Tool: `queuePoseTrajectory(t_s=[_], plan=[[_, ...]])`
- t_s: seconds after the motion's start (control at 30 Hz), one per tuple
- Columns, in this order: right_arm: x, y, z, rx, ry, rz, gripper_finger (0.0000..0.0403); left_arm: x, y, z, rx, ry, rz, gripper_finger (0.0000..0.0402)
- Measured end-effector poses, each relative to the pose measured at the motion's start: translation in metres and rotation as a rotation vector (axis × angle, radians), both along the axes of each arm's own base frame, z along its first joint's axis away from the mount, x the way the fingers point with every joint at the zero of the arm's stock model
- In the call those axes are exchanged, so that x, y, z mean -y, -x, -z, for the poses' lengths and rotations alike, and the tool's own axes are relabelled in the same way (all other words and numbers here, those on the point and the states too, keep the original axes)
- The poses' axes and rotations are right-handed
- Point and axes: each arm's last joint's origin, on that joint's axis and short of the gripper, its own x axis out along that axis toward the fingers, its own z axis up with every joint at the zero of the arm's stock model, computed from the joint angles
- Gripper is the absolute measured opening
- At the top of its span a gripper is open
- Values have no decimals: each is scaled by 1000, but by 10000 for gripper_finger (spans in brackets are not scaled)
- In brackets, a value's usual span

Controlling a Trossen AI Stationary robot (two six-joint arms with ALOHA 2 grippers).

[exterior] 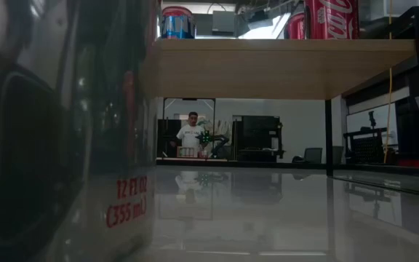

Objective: Place canned beverage on shelf
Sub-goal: Put the red black soda can on the shelf

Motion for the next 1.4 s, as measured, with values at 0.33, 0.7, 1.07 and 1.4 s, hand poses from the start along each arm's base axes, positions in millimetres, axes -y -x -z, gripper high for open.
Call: queuePoseTrajectory(t_s=[0.33,0.7,1.07,1.4], plan=[[-34,-25,10,82,-88,-19,381,0,0,0,0,0,0,328],[-54,-45,39,64,31,28,381,0,0,0,0,0,0,328],[-63,-55,63,24,155,71,381,0,0,0,-1,-2,2,328],[-54,-48,69,-45,304,-8,381,0,0,0,-1,-2,2,328]])
